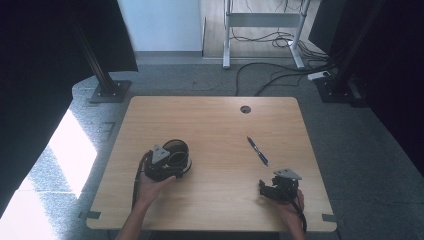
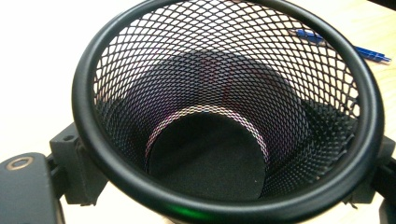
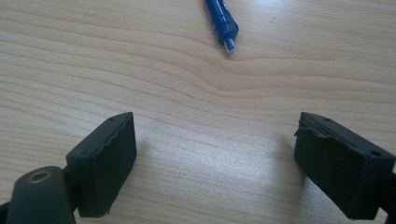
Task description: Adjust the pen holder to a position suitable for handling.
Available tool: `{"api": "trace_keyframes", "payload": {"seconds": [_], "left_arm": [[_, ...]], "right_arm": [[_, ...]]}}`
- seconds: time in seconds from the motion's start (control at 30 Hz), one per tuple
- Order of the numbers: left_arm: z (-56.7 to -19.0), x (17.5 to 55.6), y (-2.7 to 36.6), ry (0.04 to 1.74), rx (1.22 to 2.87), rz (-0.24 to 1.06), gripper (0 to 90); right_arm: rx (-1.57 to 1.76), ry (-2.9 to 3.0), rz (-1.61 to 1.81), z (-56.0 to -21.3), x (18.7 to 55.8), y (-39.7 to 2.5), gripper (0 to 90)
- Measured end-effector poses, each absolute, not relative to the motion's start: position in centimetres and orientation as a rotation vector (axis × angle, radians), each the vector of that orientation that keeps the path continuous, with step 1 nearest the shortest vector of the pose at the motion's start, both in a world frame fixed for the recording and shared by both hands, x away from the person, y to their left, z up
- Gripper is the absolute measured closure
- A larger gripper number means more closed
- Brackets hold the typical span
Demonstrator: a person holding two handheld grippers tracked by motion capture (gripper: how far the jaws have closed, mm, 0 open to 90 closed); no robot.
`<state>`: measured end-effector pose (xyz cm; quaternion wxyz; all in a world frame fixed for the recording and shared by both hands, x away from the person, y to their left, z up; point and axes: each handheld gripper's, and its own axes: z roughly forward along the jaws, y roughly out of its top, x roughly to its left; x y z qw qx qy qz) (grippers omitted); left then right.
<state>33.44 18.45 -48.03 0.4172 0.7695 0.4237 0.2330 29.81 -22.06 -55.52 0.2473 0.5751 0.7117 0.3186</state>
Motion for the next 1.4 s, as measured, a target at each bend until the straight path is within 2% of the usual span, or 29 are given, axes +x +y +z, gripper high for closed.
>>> {"api": "trace_keyframes", "payload": {"seconds": [1.4], "left_arm": [[-48.6, 33.6, 12.3, 0.975, 1.987, 0.506, 10.7]], "right_arm": [[1.569, 1.941, 0.868, -55.5, 29.8, -22.1, 12.5]]}}
